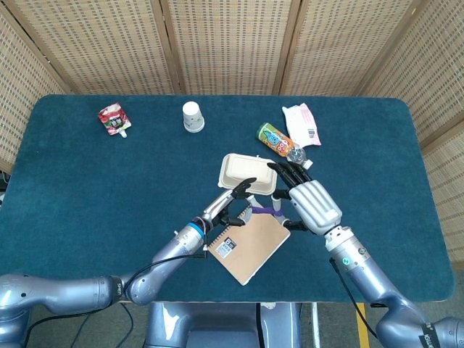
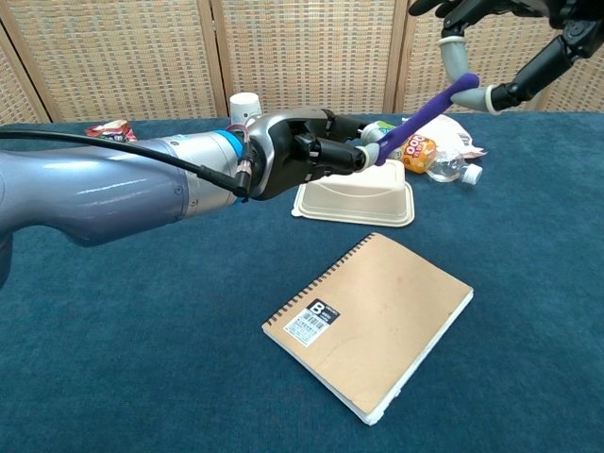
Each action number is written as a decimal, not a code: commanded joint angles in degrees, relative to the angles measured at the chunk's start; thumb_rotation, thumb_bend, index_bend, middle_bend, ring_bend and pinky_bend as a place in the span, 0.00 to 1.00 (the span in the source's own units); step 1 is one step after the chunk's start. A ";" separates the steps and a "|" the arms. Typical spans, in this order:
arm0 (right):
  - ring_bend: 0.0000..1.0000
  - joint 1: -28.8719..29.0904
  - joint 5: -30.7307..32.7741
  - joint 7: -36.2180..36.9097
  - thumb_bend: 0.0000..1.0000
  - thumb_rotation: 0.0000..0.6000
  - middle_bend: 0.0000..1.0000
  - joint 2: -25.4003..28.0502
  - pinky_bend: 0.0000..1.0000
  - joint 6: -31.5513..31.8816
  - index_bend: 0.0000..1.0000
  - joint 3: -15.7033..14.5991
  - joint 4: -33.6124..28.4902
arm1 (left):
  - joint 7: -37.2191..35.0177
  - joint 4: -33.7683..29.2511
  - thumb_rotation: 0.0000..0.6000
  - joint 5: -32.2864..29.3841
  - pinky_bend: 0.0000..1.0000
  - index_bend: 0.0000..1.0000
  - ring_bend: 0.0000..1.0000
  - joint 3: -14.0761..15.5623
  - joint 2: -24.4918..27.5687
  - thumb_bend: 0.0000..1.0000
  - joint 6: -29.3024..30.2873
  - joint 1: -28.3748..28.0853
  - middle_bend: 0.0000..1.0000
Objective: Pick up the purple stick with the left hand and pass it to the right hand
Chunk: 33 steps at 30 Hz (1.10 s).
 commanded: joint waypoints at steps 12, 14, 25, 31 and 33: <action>0.00 -1.85 -0.03 2.56 0.78 1.00 0.14 3.78 0.00 1.78 0.83 1.27 1.74 | -0.16 1.35 1.00 0.68 0.00 0.72 0.00 -0.01 7.37 0.61 -0.02 3.28 0.00; 0.00 -2.52 -0.15 2.80 0.78 1.00 0.14 4.89 0.00 2.37 0.83 1.33 2.71 | -0.23 1.64 1.00 1.53 0.00 0.72 0.00 -0.11 10.45 0.61 0.29 4.65 0.00; 0.00 -5.39 -1.33 4.91 0.78 1.00 0.14 8.38 0.00 3.72 0.83 0.52 7.51 | -2.71 3.64 1.00 6.33 0.00 0.72 0.00 -0.21 24.09 0.61 1.00 11.12 0.00; 0.00 -6.28 -2.26 5.92 0.78 1.00 0.14 8.40 0.00 3.38 0.83 -0.56 9.10 | 2.91 4.69 1.00 11.10 0.00 0.72 0.00 3.02 31.22 0.61 2.57 13.42 0.00; 0.00 -6.48 -2.74 6.16 0.78 1.00 0.14 8.17 0.00 2.99 0.83 -1.13 9.18 | 6.50 4.36 1.00 12.63 0.00 0.72 0.00 4.58 33.94 0.61 3.66 14.25 0.00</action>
